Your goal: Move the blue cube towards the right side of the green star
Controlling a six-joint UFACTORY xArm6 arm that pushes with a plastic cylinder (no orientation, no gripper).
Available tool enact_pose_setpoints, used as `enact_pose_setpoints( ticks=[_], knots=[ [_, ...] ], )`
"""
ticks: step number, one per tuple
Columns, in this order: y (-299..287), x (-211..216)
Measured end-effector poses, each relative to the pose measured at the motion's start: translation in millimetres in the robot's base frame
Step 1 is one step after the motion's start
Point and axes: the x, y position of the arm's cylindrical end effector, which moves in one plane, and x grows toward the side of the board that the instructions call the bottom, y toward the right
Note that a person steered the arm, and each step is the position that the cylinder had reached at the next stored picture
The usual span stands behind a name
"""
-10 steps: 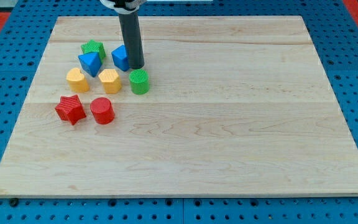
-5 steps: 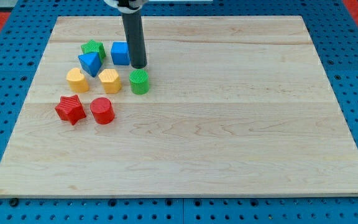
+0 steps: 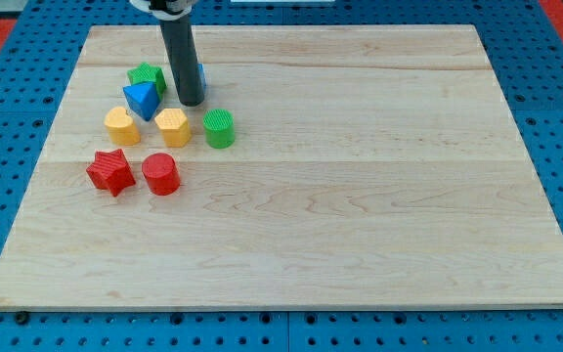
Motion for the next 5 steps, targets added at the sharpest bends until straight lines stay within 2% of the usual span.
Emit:
enact_pose_setpoints(
  ticks=[1, 2, 3, 5],
  knots=[
    [1, -9],
    [49, -2],
    [115, -19],
    [200, -98]
  ],
)
